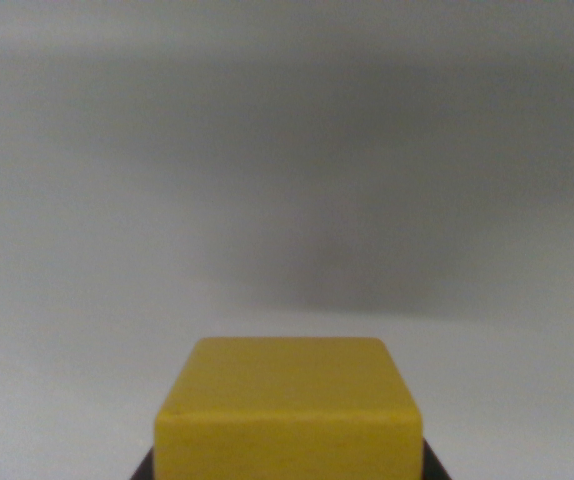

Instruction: Pick yellow cube

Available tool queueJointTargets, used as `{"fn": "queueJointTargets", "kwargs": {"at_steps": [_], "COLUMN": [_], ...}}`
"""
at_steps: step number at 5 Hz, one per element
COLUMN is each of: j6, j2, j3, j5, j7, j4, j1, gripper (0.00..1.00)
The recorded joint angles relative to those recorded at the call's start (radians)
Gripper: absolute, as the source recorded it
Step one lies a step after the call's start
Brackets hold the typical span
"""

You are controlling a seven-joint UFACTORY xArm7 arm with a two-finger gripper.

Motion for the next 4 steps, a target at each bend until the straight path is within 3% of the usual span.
{"fn": "queueJointTargets", "kwargs": {"at_steps": [1, 2, 3, 4], "j6": [0.000, 0.043, 0.043, 0.089], "j2": [0.000, -0.015, -0.015, -0.030], "j3": [0.000, 0.000, 0.000, 0.000], "j5": [0.0000, 0.0000, 0.0000, -0.0001], "j7": [0.000, 0.000, 0.000, 0.000], "j4": [0.000, 0.029, 0.029, 0.059], "j1": [0.0000, 0.0000, 0.0000, 0.0000], "gripper": [1.00, 1.00, 1.00, 1.00]}}
